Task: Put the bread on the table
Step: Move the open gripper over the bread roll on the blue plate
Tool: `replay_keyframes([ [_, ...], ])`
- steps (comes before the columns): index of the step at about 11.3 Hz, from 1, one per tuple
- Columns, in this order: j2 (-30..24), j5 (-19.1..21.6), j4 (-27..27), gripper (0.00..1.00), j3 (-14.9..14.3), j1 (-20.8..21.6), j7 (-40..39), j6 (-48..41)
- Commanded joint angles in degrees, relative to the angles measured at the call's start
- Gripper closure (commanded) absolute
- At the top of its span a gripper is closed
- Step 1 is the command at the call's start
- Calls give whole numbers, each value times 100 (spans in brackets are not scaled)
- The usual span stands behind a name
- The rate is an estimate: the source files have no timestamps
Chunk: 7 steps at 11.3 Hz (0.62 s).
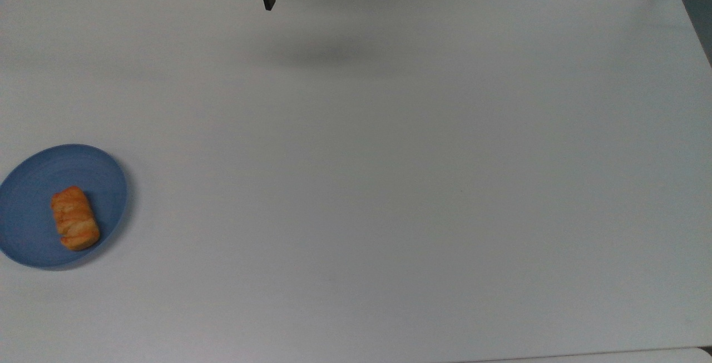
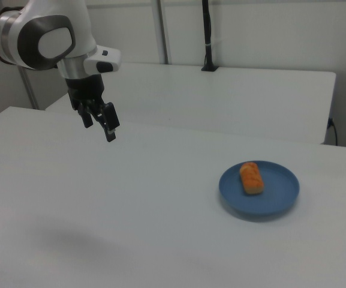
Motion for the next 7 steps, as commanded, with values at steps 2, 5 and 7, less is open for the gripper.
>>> replay_keyframes([
  [2,-36,66,12,0,-92,57,-543,48],
  [5,322,40,456,0,-206,30,-845,50],
  [7,587,40,828,0,-241,-92,-976,41],
])
